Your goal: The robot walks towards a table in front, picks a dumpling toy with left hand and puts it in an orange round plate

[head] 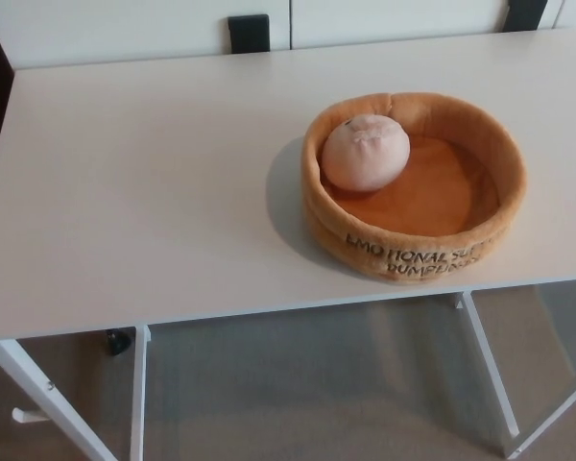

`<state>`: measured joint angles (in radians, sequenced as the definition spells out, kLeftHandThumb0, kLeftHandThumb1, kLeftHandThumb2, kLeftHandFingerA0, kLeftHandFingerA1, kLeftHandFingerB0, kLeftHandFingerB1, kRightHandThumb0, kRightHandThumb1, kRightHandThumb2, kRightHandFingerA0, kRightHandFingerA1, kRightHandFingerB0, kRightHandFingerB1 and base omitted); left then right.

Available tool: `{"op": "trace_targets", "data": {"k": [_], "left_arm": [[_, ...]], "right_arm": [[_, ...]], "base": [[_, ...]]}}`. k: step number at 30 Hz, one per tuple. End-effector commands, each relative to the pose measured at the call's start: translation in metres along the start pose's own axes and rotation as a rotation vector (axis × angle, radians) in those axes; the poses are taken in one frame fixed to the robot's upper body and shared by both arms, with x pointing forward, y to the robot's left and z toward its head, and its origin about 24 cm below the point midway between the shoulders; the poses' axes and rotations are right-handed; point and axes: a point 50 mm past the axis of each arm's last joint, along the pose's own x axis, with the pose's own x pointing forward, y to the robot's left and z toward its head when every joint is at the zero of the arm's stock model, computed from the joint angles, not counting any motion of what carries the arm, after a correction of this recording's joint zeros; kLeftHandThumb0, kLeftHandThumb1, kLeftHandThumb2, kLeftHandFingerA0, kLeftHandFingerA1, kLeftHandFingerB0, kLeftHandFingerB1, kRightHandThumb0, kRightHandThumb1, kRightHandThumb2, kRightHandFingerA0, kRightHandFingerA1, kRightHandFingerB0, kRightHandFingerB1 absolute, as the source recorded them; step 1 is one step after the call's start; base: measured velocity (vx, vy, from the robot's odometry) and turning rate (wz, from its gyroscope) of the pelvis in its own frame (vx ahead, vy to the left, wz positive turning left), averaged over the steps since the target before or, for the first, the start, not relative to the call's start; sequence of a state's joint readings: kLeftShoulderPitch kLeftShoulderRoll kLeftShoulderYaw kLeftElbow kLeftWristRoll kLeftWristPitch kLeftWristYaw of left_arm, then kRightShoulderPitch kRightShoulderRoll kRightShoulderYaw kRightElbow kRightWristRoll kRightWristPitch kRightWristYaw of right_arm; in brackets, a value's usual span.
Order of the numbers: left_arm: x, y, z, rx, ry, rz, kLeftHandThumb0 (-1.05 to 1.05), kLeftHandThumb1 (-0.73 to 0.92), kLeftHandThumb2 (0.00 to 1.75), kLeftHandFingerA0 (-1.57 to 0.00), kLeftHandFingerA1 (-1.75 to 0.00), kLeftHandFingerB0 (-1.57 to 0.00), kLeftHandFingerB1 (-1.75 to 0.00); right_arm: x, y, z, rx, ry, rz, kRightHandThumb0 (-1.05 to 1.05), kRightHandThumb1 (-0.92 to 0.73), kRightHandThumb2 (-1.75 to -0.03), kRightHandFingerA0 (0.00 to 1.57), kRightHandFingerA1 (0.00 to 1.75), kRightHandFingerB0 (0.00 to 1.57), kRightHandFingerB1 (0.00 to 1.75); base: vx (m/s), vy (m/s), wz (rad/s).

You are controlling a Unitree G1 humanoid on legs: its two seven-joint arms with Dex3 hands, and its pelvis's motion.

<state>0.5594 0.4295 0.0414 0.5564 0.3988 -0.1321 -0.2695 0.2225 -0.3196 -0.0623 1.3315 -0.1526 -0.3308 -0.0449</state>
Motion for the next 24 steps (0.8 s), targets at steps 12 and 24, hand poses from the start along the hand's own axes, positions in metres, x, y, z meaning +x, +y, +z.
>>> {"op": "trace_targets", "data": {"k": [12, 24], "left_arm": [[0.044, 0.006, 0.001, -0.277, 0.146, 0.191, -0.74, 0.87, 0.66, -0.26, -0.39, -0.19, -0.3], [0.044, 0.007, -0.004, -0.259, 0.163, 0.169, -0.71, 0.87, 0.66, -0.28, -0.39, -0.21, -0.31]], "right_arm": [[0.007, -0.012, 0.02, -0.03, -0.048, -0.037, -0.47, -0.63, -0.59, 0.85, 0.78, 0.52, 0.37], [0.008, -0.016, 0.024, -0.003, -0.061, -0.034, -0.49, -0.62, -0.59, 0.86, 0.7, 0.53, 0.38]], "base": [[0.0, 0.0, 0.0], [0.0, 0.0, 0.0]]}}
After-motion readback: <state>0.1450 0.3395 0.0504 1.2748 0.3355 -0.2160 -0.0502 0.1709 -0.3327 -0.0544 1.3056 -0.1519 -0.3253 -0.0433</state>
